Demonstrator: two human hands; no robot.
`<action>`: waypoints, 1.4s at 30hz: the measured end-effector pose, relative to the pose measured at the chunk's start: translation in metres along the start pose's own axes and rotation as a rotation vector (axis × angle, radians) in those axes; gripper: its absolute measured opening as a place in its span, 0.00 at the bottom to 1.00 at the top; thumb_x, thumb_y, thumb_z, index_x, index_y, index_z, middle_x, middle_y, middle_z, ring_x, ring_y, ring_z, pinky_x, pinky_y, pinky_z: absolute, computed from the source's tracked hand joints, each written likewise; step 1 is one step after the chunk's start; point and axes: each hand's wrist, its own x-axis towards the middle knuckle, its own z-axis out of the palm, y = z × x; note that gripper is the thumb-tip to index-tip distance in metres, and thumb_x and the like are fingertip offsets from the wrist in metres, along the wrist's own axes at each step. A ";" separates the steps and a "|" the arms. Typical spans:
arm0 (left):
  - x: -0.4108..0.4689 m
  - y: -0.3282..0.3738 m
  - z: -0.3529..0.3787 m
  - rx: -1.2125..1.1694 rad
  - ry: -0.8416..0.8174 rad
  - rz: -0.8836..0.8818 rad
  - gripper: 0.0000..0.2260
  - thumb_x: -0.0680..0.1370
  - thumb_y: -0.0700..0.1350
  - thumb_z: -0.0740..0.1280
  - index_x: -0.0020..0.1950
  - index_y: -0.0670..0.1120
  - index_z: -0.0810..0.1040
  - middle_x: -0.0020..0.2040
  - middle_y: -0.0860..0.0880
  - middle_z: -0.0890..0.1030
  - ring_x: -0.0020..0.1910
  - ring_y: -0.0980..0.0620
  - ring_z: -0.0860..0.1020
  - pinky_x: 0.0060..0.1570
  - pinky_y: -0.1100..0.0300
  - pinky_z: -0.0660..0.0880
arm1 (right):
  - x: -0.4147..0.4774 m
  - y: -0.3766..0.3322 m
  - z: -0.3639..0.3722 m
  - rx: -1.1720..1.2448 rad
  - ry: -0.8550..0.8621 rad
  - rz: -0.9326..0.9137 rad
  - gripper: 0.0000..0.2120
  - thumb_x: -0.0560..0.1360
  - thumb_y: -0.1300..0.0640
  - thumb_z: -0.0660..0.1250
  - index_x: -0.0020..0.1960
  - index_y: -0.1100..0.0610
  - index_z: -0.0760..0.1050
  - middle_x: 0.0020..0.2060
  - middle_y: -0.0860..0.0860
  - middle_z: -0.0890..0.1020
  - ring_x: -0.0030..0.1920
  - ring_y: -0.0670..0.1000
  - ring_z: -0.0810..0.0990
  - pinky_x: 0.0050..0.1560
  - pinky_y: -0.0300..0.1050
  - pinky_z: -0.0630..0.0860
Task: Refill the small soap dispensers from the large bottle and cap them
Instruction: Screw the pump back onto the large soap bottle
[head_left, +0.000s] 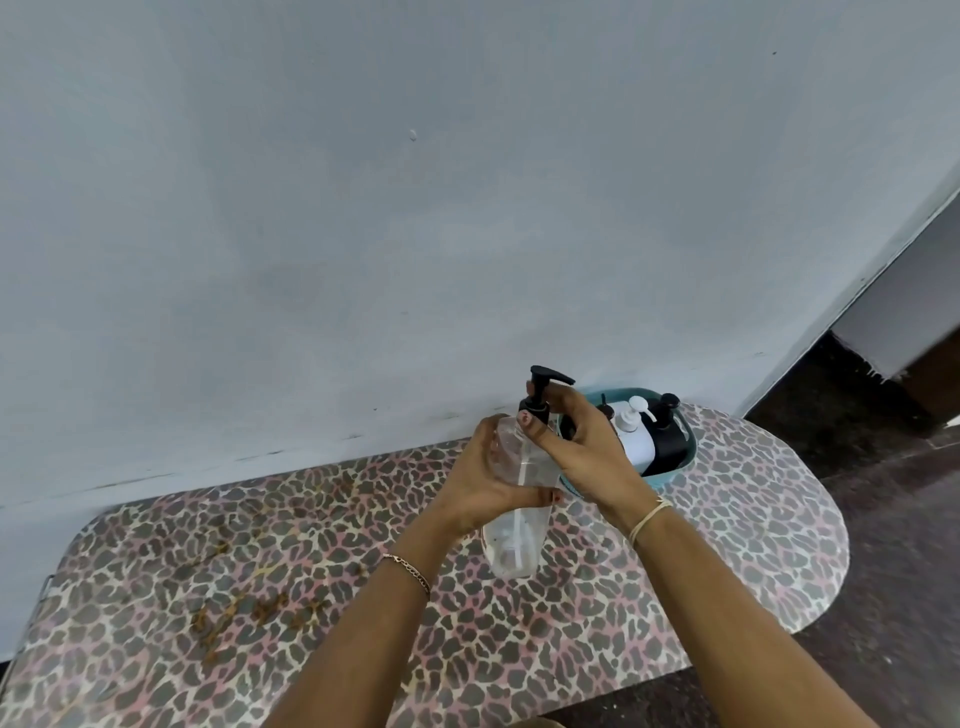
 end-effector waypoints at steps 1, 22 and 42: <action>0.001 0.001 -0.002 0.003 -0.006 0.006 0.39 0.60 0.48 0.83 0.65 0.53 0.68 0.58 0.55 0.78 0.57 0.58 0.78 0.56 0.61 0.77 | -0.001 0.000 -0.002 0.059 -0.076 0.005 0.28 0.69 0.37 0.70 0.66 0.47 0.73 0.59 0.45 0.80 0.63 0.45 0.76 0.68 0.53 0.71; 0.002 0.002 0.009 0.012 0.049 0.029 0.38 0.59 0.48 0.83 0.63 0.54 0.68 0.58 0.56 0.78 0.58 0.58 0.77 0.60 0.52 0.76 | 0.000 -0.005 0.001 0.098 0.182 -0.072 0.16 0.66 0.51 0.79 0.51 0.49 0.79 0.46 0.44 0.85 0.55 0.49 0.82 0.60 0.56 0.76; 0.000 0.012 0.000 -0.045 -0.085 0.029 0.38 0.61 0.41 0.82 0.67 0.52 0.70 0.60 0.55 0.79 0.57 0.62 0.78 0.56 0.65 0.76 | 0.004 -0.010 -0.020 0.144 -0.220 -0.046 0.18 0.75 0.48 0.68 0.63 0.52 0.76 0.59 0.47 0.82 0.63 0.47 0.77 0.67 0.51 0.72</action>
